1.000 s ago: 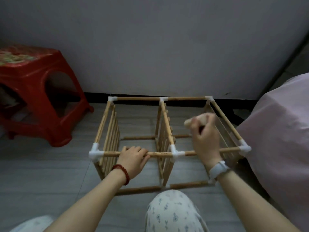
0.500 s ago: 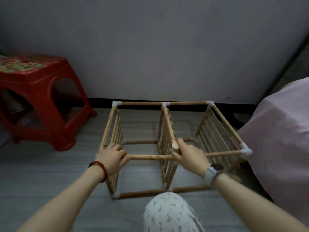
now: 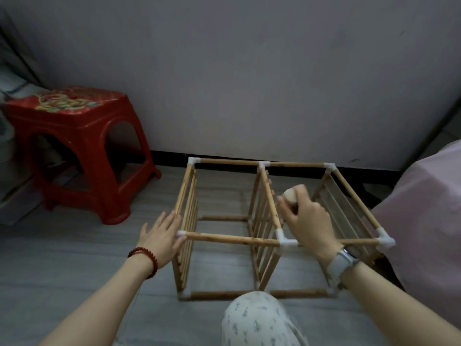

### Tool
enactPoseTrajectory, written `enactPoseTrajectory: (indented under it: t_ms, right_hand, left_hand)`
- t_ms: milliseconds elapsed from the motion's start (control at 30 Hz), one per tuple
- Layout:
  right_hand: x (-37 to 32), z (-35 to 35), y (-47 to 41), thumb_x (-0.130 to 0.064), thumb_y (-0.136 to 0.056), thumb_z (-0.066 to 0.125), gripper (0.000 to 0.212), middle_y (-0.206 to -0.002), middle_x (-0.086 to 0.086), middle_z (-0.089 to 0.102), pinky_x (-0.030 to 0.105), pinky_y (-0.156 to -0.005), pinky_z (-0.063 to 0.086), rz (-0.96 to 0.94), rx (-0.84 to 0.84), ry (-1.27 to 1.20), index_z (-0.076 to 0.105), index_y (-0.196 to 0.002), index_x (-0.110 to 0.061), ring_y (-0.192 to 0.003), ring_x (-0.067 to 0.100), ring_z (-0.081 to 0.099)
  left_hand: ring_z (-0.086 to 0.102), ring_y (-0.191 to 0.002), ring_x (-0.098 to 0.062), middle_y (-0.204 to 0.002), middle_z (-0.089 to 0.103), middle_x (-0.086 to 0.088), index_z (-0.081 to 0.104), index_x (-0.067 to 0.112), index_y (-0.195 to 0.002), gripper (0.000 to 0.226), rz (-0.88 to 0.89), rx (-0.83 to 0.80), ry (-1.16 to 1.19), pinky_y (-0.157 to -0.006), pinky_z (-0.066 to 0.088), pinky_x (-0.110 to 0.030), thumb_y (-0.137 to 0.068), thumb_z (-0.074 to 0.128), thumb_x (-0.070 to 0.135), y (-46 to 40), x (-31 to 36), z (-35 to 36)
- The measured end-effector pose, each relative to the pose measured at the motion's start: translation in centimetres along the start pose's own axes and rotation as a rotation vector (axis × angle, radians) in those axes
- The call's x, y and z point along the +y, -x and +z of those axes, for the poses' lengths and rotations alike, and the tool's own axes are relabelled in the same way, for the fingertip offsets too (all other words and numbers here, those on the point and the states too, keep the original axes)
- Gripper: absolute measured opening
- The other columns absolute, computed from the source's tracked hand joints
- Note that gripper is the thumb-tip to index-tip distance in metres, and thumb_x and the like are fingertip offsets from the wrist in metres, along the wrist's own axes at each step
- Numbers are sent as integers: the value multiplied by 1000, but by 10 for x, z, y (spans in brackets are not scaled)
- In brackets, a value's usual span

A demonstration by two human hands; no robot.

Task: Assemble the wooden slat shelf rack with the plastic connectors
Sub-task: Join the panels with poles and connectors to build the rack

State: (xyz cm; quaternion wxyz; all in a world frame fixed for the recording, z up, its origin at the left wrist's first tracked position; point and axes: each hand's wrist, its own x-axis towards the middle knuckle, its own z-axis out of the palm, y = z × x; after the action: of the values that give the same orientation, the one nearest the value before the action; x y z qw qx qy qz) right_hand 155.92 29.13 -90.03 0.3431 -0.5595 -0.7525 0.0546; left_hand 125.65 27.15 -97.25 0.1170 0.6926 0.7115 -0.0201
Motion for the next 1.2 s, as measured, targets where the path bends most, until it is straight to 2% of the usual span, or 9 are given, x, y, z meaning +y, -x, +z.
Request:
enactPoseTrajectory:
  t_ms: [67, 167, 367, 533, 633, 767, 900, 1100, 1200]
  right_hand:
    - [5, 13, 14, -39, -93, 48, 24, -61, -10, 50, 29, -44, 46, 80, 56, -31, 41, -95, -16, -48, 10, 51]
    - [13, 42, 38, -46, -94, 41, 25, -75, -2, 60, 45, -63, 54, 296, -312, 115, 39, -98, -22, -65, 21, 62]
    - [-69, 37, -22, -45, -95, 43, 26, -79, 0, 62, 38, -67, 50, -49, -415, -136, 41, -96, -20, -71, 21, 61]
    - [-118, 85, -22, -49, -95, 41, 29, -93, 4, 62, 33, -66, 39, -232, -730, 96, 37, -95, -21, -86, 28, 60]
    - [-151, 88, -47, -49, -96, 38, 38, -99, 10, 65, 37, -70, 43, -326, -565, 114, 39, -105, -13, -90, 34, 60]
    - [-174, 93, -61, -44, -95, 42, 30, -76, 1, 61, 37, -61, 43, -190, -147, -317, 38, -101, -15, -68, 27, 58]
    - [-152, 142, -8, -46, -97, 35, 30, -95, 6, 66, 35, -67, 46, -135, -592, 51, 33, -108, -19, -86, 31, 64]
    - [-168, 130, -57, -46, -95, 38, 35, -83, 6, 64, 38, -66, 47, -124, -174, -152, 39, -107, -13, -73, 29, 62]
    - [-155, 144, -4, -48, -97, 34, 31, -88, 3, 65, 37, -69, 49, -147, -456, 72, 33, -108, -19, -80, 28, 65]
  left_hand:
    - [-6, -145, -15, -158, -3, 6, 6, 22, -150, 58, 4, 13, 18, -117, 6, -47, -100, 23, 44, 0, 0, 0]
    - [-5, -145, -15, -158, 0, 8, 9, 20, -150, 56, 22, 22, 65, -117, 9, -46, -101, 24, 42, 4, 0, -2]
    - [0, -145, -17, -157, 12, 8, 15, 22, -149, 59, 31, 16, 144, -113, 21, -45, -98, 42, 35, 6, -10, -7]
    - [6, -145, -15, -155, 18, 9, 17, 27, -148, 62, -26, -16, 184, -113, 17, -45, -95, 48, 37, 6, -25, -5]
    - [10, -144, -13, -155, 17, 6, 17, 26, -149, 63, -74, 24, 181, -113, 18, -42, -95, 47, 38, 3, -42, -3]
    - [22, -140, -14, -153, 23, 5, 22, 25, -147, 58, -171, 116, 242, -111, 25, -39, -96, 46, 36, 4, -63, 2]
    - [26, -138, -17, -151, 27, 2, 26, 21, -146, 56, -233, 143, 347, -111, 29, -40, -96, 47, 33, 3, -80, 7]
    - [33, -135, -18, -147, 34, -1, 32, 18, -144, 52, -195, 203, 449, -109, 31, -43, -95, 48, 29, -7, -79, 12]
    - [34, -135, -19, -148, 34, -1, 33, 18, -144, 51, -231, 255, 481, -108, 32, -41, -96, 48, 27, -9, -81, 8]
